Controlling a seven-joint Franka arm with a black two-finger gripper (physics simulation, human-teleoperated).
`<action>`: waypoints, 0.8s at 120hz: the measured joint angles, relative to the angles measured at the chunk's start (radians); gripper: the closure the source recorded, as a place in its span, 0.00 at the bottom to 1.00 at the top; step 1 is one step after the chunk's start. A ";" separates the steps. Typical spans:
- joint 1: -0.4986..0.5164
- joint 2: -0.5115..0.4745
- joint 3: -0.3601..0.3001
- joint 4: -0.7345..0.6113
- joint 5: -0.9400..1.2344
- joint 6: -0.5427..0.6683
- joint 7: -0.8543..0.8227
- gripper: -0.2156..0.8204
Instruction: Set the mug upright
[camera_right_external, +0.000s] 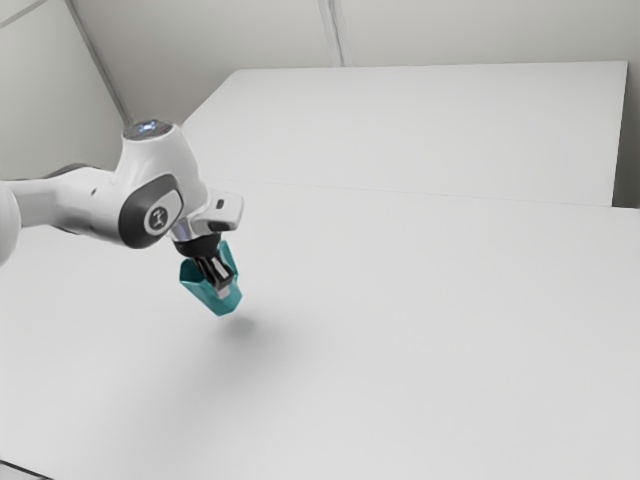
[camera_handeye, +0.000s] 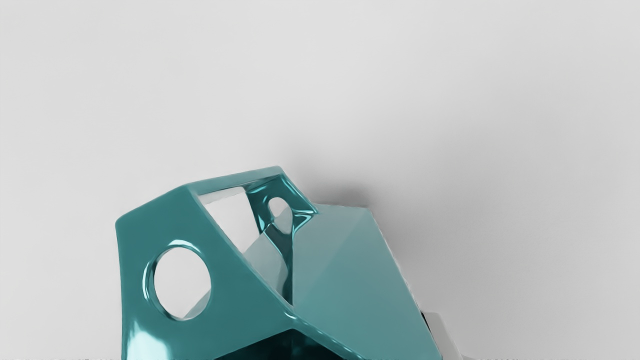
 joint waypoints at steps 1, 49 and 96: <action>0.000 0.000 0.001 -0.002 0.002 0.002 -0.001 0.97; 0.000 0.042 0.006 -0.025 0.126 0.033 -0.061 0.97; 0.006 0.080 0.007 -0.025 0.176 0.043 -0.094 0.96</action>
